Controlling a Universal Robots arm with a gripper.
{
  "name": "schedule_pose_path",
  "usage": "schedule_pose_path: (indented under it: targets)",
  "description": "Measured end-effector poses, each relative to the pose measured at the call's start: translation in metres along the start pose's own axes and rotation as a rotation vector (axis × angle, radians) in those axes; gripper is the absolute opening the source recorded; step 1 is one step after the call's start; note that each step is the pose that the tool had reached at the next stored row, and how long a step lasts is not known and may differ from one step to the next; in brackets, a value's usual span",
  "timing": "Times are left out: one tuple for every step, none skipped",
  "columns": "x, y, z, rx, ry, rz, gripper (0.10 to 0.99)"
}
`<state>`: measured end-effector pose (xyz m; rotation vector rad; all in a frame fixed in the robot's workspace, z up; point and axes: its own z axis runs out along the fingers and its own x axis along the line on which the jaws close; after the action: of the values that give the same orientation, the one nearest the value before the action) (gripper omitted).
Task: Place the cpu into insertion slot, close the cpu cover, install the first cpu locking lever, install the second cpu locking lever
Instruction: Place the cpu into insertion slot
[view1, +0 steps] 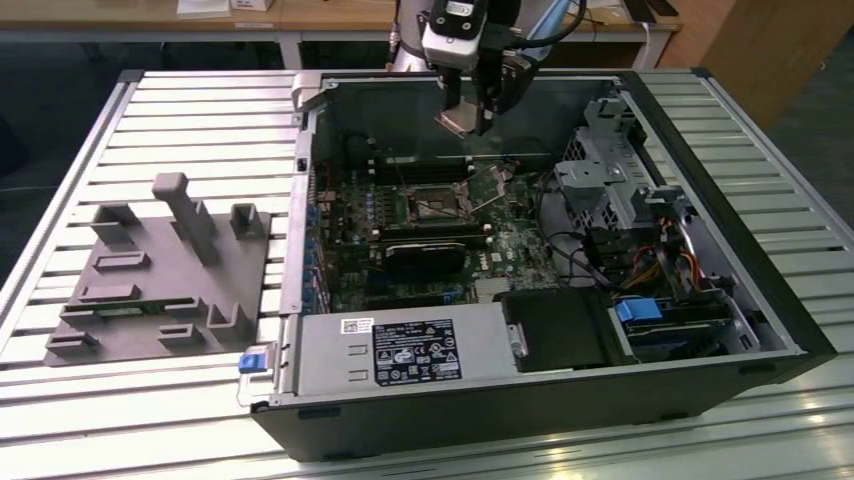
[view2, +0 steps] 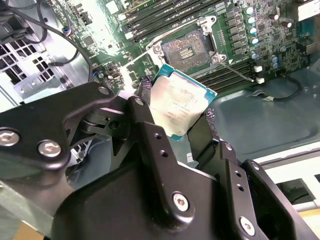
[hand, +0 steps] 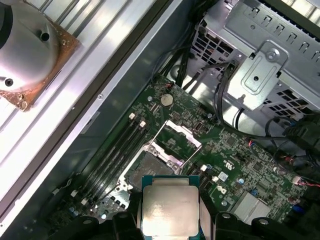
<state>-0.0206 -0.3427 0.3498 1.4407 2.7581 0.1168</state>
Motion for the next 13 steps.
schedule_pose_path:
  targets:
    - [0.0000, 0.0000, 0.0001, 0.000, -0.0006, 0.006, 0.541]
    - [0.0001, 0.0000, 0.0001, 0.000, -0.0012, 0.011, 0.541]
    - [0.0001, 0.0001, 0.0001, 0.000, -0.0019, 0.017, 0.541]
    - [0.0001, 0.0001, 0.0002, 0.000, -0.0025, 0.022, 0.541]
    - [0.0002, 0.0001, 0.0002, 0.000, -0.0031, 0.028, 0.541]
    - [0.0002, 0.0001, 0.0003, 0.000, -0.0037, 0.033, 0.541]
    - [0.0002, 0.0001, 0.0003, 0.000, -0.0043, 0.039, 0.541]
    - [0.0003, 0.0002, 0.0004, 0.001, -0.0050, 0.045, 0.541]
    - [0.0003, 0.0002, 0.0004, 0.001, -0.0055, 0.050, 0.541]
    - [0.0003, 0.0002, 0.0004, 0.001, -0.0062, 0.056, 0.541]
    - [0.0004, 0.0002, 0.0005, 0.001, -0.0068, 0.061, 0.541]
    - [0.0004, 0.0003, 0.0005, 0.001, -0.0074, 0.067, 0.541]
    - [0.0004, 0.0003, 0.0006, 0.001, -0.0081, 0.073, 0.541]
